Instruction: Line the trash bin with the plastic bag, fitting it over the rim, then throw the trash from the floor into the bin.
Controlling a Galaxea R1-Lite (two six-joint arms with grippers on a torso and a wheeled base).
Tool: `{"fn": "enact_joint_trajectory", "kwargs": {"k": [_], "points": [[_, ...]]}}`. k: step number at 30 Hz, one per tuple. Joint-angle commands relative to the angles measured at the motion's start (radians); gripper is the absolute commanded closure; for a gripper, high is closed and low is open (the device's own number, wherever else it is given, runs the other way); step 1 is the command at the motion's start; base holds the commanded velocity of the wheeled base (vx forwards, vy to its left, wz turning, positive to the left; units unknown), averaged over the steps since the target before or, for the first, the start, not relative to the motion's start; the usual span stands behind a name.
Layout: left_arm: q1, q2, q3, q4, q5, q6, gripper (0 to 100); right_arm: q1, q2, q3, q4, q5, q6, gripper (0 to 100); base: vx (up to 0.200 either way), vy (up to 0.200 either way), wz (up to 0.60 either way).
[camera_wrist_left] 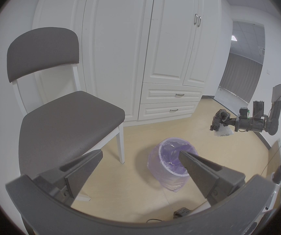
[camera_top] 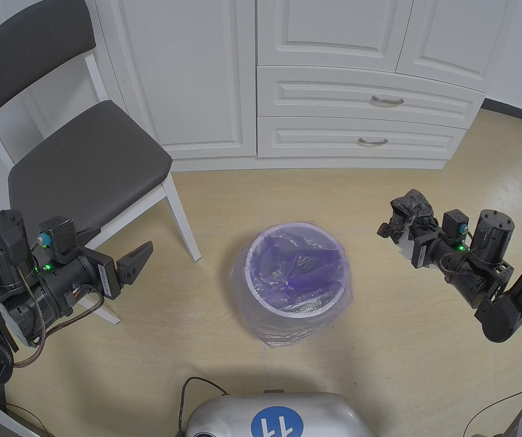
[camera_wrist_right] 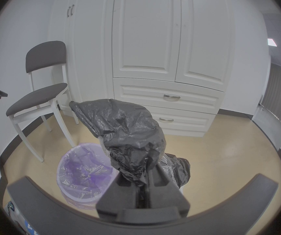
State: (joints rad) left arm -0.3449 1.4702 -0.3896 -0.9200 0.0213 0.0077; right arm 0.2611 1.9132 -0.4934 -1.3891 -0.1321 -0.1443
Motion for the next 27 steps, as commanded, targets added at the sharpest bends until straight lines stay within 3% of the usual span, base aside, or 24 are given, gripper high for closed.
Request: {"fn": "enact_joint_trajectory", "kwargs": {"k": [1,4,5,14,18,23,24,27], "points": [[0.0,0.001,0.0,0.0,0.0,0.0,0,0.021,-0.028,-0.149,0.128,-0.011,-0.032,100,0.0,0.0,0.0],[0.0,0.001,0.001,0.0,0.0,0.002,0,0.035,-0.037,-0.192,0.176,-0.032,-0.032,100,0.0,0.0,0.0],[0.0,0.001,0.001,0.0,0.0,0.002,0,0.06,-0.057,-0.263,0.28,-0.06,-0.032,100,0.0,0.0,0.0],[-0.003,0.002,0.005,0.0,-0.001,0.002,0,0.149,-0.049,-0.499,0.512,-0.067,0.012,100,0.0,0.0,0.0],[-0.003,0.001,0.005,0.0,-0.001,0.002,0,0.21,-0.029,-0.568,0.535,-0.112,0.149,100,0.0,0.0,0.0],[-0.005,0.004,0.003,0.0,-0.001,0.002,0,0.228,-0.039,-0.545,0.519,-0.116,0.262,100,0.0,0.0,0.0],[-0.005,0.004,0.001,0.0,-0.001,0.002,0,0.231,-0.052,-0.525,0.512,-0.116,0.324,100,0.0,0.0,0.0],[-0.005,0.002,0.001,0.0,-0.001,0.003,0,0.231,-0.069,-0.501,0.483,-0.11,0.367,100,0.0,0.0,0.0]]}}
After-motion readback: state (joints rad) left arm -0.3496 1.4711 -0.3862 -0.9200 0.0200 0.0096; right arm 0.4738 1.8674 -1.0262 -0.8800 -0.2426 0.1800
